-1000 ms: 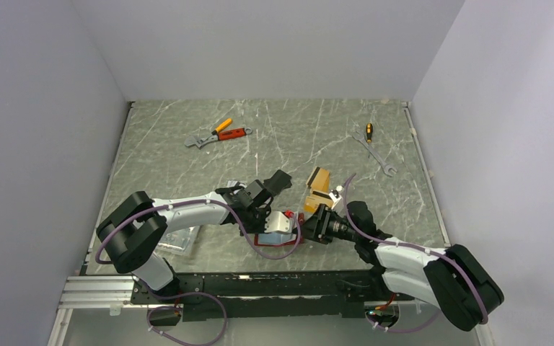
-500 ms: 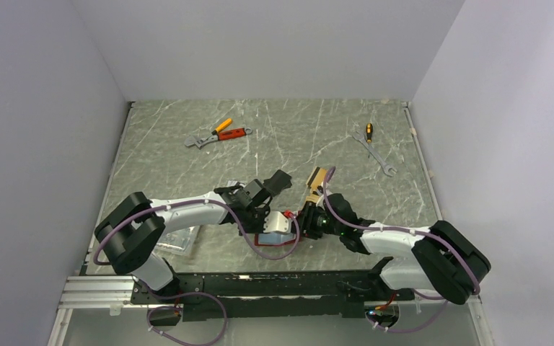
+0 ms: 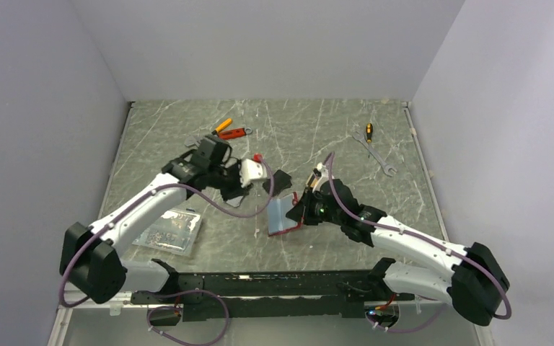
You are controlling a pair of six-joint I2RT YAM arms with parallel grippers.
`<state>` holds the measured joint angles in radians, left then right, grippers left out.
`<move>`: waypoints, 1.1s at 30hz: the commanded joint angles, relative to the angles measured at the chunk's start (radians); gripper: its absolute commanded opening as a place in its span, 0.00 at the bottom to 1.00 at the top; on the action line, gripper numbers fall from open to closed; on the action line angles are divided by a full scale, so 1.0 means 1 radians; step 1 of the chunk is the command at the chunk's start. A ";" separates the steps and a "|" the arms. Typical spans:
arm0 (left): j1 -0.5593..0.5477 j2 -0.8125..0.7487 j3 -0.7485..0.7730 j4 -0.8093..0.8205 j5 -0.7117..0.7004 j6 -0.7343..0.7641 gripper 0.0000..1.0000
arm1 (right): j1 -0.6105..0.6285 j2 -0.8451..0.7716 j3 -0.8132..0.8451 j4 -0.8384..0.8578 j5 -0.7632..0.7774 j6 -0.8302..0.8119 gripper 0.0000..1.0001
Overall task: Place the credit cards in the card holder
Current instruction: Close the card holder at the center of the board.
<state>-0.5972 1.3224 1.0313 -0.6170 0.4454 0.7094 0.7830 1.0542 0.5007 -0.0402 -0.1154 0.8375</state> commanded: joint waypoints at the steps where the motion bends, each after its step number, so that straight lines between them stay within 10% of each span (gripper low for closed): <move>1: 0.100 -0.053 0.076 -0.024 0.199 -0.090 0.33 | 0.049 -0.053 0.162 -0.141 -0.077 -0.139 0.00; 10: 0.353 0.090 0.110 -0.022 0.499 -0.149 0.34 | 0.188 -0.132 0.410 -0.233 -0.194 -0.230 0.00; 20: 0.251 0.104 0.144 -0.291 0.804 0.057 0.34 | 0.198 -0.201 0.328 -0.012 -0.065 -0.241 0.00; 33: 0.225 0.048 0.161 -0.537 0.874 0.247 0.30 | 0.181 -0.125 0.133 0.195 0.030 -0.105 0.00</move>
<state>-0.3527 1.3636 1.1660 -1.0843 1.2465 0.8803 0.9691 0.8993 0.6415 -0.0185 -0.0868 0.6846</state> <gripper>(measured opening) 0.298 0.054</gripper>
